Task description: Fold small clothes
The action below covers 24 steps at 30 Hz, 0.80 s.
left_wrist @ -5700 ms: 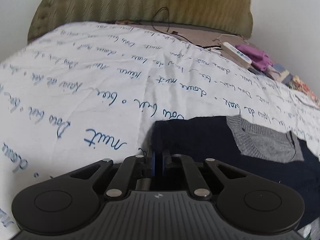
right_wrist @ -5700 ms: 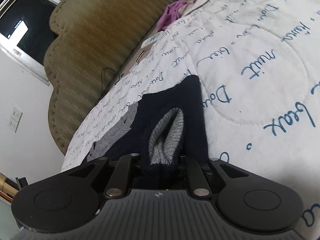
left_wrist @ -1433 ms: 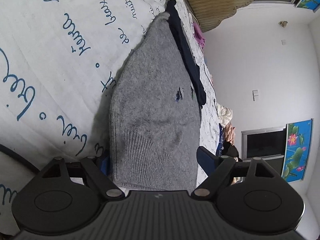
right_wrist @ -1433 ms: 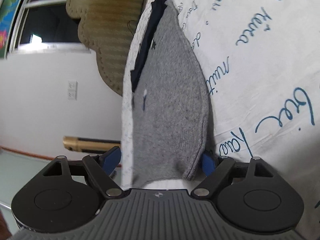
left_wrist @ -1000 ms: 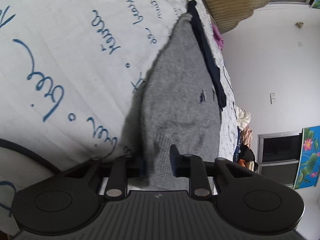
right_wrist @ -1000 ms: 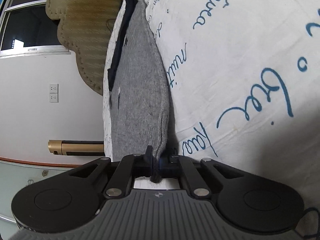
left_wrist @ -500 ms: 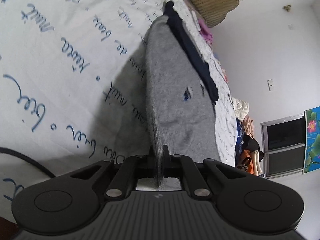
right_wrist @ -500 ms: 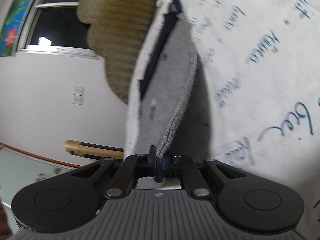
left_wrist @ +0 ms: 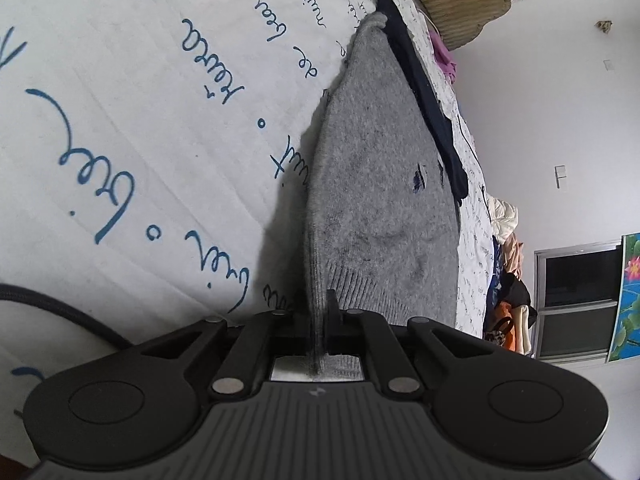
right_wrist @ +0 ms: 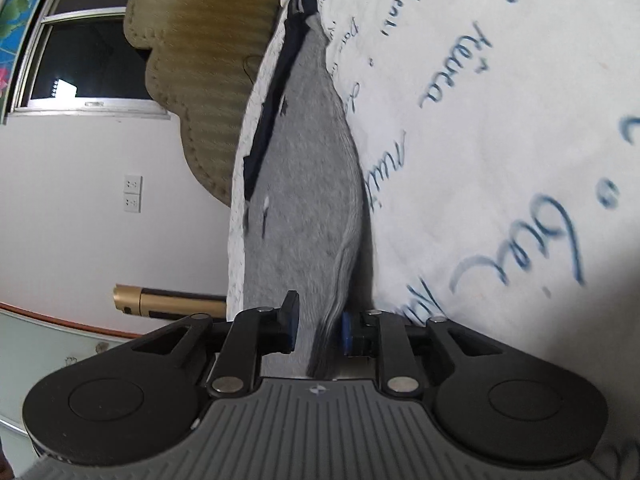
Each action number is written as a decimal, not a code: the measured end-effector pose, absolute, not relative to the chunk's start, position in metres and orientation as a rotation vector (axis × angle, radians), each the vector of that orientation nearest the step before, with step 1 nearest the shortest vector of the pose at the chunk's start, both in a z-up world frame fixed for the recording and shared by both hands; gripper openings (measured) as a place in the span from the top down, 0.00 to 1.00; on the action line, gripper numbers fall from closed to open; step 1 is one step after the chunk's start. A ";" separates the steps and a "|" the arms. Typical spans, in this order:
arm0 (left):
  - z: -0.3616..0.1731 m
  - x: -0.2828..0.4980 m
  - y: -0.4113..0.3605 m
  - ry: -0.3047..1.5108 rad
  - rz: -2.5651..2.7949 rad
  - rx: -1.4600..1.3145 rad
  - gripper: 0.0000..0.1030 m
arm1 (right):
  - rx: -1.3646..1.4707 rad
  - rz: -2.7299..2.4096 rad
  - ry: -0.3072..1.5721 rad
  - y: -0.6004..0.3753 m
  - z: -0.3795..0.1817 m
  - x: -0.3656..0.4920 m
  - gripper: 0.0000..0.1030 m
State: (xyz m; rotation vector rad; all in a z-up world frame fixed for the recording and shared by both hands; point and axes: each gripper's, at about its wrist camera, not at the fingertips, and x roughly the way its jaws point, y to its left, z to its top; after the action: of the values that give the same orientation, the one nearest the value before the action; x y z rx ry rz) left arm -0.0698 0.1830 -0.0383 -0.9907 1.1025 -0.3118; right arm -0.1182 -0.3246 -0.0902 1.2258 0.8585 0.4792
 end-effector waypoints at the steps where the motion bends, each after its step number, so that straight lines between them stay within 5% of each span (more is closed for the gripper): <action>1: -0.038 -0.069 0.183 1.103 -0.309 -0.988 0.95 | 1.208 0.473 0.894 -0.319 -0.092 -0.113 0.92; 9: -0.023 -0.069 0.175 1.112 -0.357 -0.933 0.95 | 0.965 0.445 0.863 -0.351 -0.020 -0.114 0.92; 13: -0.042 -0.068 0.178 1.131 -0.337 -0.994 0.95 | 0.951 0.390 1.013 -0.346 -0.057 -0.105 0.92; 16: -0.040 -0.071 0.180 1.125 -0.336 -0.983 0.95 | 1.063 0.434 0.969 -0.342 -0.070 -0.109 0.86; 24: -0.015 -0.067 0.169 1.087 -0.360 -0.866 0.95 | 1.097 0.455 0.898 -0.340 -0.069 -0.113 0.90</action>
State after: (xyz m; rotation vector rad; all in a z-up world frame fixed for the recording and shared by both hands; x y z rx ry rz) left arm -0.0666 0.1685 -0.0148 -0.8662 1.0868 -0.3600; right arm -0.1126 -0.3398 -0.0685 1.0968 0.8981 0.4546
